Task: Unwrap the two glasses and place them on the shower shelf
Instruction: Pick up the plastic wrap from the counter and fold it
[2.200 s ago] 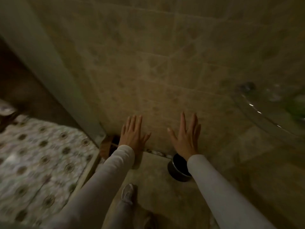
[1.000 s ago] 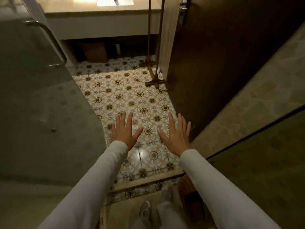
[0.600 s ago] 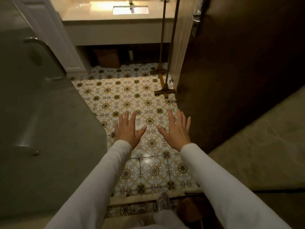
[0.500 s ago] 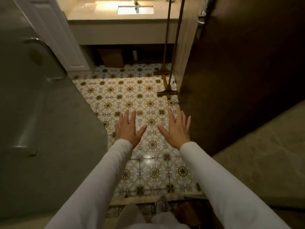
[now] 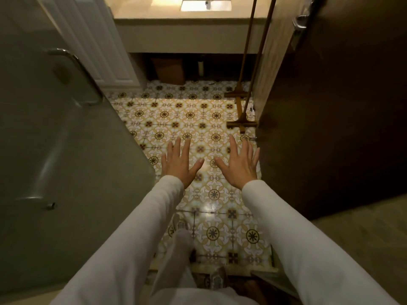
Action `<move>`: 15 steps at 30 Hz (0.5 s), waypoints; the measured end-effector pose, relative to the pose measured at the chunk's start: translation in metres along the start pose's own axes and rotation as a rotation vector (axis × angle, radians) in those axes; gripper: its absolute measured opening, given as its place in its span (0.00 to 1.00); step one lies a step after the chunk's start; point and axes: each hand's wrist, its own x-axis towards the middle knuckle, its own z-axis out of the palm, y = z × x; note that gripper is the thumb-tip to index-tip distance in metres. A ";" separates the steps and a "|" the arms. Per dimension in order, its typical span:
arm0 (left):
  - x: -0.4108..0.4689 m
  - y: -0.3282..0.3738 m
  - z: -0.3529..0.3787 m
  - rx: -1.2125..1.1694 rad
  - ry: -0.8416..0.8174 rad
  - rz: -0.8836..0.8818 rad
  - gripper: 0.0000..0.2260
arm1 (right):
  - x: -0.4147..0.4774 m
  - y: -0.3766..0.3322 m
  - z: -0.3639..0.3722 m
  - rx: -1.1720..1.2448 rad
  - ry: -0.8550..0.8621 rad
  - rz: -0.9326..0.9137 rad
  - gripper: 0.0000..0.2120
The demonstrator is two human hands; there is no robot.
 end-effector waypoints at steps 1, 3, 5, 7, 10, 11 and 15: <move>0.007 -0.003 -0.002 0.009 0.007 0.008 0.36 | 0.009 -0.002 0.001 0.000 0.005 0.001 0.40; 0.025 -0.010 -0.006 0.029 0.014 0.021 0.36 | 0.027 -0.006 0.003 0.007 0.015 0.012 0.40; 0.049 -0.020 -0.014 0.036 0.033 0.019 0.37 | 0.051 -0.015 0.006 0.006 0.020 0.019 0.40; 0.077 -0.032 -0.022 0.043 0.038 0.023 0.36 | 0.077 -0.028 0.011 -0.001 0.024 0.026 0.40; 0.117 -0.052 -0.035 0.068 0.024 0.015 0.36 | 0.113 -0.050 0.017 0.006 0.025 0.042 0.40; 0.130 -0.060 -0.041 0.069 0.028 0.008 0.36 | 0.125 -0.060 0.019 0.012 0.021 0.042 0.40; 0.177 -0.089 -0.057 0.057 0.031 -0.016 0.36 | 0.171 -0.098 0.024 0.020 0.033 0.010 0.40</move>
